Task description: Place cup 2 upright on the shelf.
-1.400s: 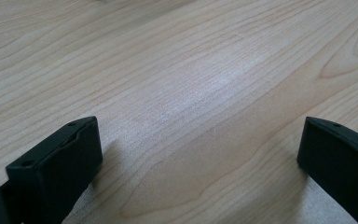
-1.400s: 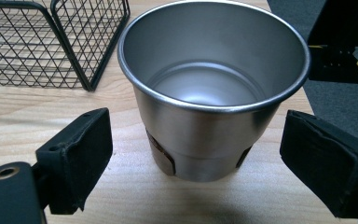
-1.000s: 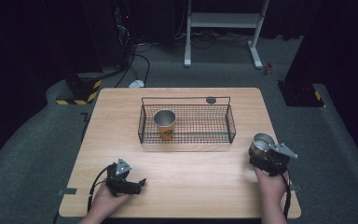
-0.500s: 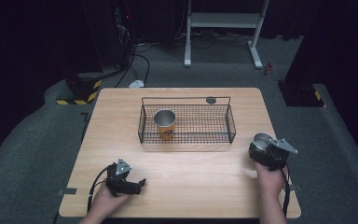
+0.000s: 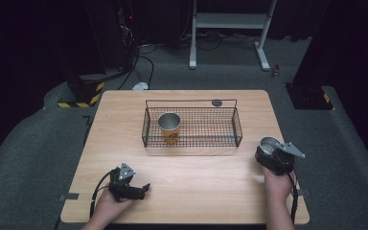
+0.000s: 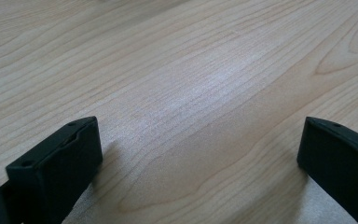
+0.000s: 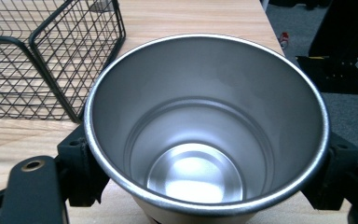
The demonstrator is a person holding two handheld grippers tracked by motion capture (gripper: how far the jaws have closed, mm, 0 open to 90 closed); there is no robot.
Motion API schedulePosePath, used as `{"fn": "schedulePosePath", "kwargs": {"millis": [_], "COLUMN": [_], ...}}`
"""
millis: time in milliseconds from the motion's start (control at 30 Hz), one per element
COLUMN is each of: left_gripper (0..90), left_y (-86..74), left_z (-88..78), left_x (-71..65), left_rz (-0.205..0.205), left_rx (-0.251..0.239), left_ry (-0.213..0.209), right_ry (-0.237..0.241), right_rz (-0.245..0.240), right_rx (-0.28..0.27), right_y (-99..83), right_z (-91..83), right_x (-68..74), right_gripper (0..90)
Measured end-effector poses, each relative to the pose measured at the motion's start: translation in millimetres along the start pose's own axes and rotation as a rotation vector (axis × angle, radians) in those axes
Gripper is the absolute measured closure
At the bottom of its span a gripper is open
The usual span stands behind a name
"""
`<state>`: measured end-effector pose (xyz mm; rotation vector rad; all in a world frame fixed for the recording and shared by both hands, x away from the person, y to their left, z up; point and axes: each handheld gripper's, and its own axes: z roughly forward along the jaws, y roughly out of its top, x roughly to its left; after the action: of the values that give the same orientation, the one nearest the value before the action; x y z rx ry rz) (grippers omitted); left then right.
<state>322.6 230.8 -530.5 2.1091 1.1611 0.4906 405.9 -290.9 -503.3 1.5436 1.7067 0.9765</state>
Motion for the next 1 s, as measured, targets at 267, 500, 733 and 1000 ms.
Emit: {"fn": "schedulePosePath", "kwargs": {"millis": [267, 500, 733, 1000], "left_gripper": [0.3, 0.3, 0.2, 0.1], "left_y": [0.0, -0.1, 0.2, 0.3], "left_z": [0.0, -0.1, 0.1, 0.5], "left_x": [0.0, -0.1, -0.2, -0.5], "left_rz": [0.000, -0.001, -0.003, -0.006], "left_rx": [0.000, 0.000, 0.001, -0.001], "left_ry": [0.000, 0.001, 0.002, 0.004], "right_ry": [0.001, 0.019, 0.037, 0.068], "right_rz": [-0.022, -0.039, -0.055, -0.070], "right_rx": [-0.004, -0.019, -0.042, -0.062], "right_y": [0.7, 1.1, 1.4, -0.5], "right_z": [-6.2, -14.9, -26.1, -36.1], "right_x": [4.0, 11.0, 21.4, 37.7], "right_gripper": [18.2, 18.2, 18.2, 18.2]}}
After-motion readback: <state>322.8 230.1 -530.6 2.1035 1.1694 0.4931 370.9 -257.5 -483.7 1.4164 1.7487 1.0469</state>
